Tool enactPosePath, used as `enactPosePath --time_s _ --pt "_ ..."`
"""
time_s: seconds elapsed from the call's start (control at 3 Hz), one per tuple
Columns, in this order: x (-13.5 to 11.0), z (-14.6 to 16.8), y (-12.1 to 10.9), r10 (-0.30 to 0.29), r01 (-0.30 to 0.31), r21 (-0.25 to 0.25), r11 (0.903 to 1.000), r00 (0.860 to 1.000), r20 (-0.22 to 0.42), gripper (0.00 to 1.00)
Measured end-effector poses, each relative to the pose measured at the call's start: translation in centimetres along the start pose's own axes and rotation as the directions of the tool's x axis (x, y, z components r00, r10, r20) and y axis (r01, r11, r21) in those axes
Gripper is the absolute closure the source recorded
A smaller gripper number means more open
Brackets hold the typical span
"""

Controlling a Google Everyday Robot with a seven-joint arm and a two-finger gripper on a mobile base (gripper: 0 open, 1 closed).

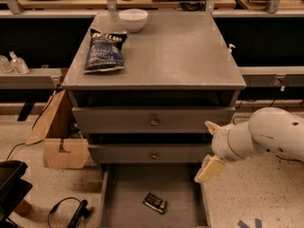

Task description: Pick rxbar chocolate from bottom drawer and place on counter

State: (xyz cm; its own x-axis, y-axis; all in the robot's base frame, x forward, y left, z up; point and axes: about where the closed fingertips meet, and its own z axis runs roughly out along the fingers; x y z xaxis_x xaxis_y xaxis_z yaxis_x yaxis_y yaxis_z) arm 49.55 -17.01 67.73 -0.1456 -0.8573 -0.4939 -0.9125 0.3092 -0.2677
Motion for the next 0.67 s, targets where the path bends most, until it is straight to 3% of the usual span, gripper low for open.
enactPosePath --time_s 0.33,0.67 --pt "0.2 2.4 2.2 0.013 -0.012 -0.03 0.9995 0.999 0.034 0.0" --pt "0.1 9.0 5.4 0.022 -0.016 -0.056 0.9983 0.995 0.099 0.0"
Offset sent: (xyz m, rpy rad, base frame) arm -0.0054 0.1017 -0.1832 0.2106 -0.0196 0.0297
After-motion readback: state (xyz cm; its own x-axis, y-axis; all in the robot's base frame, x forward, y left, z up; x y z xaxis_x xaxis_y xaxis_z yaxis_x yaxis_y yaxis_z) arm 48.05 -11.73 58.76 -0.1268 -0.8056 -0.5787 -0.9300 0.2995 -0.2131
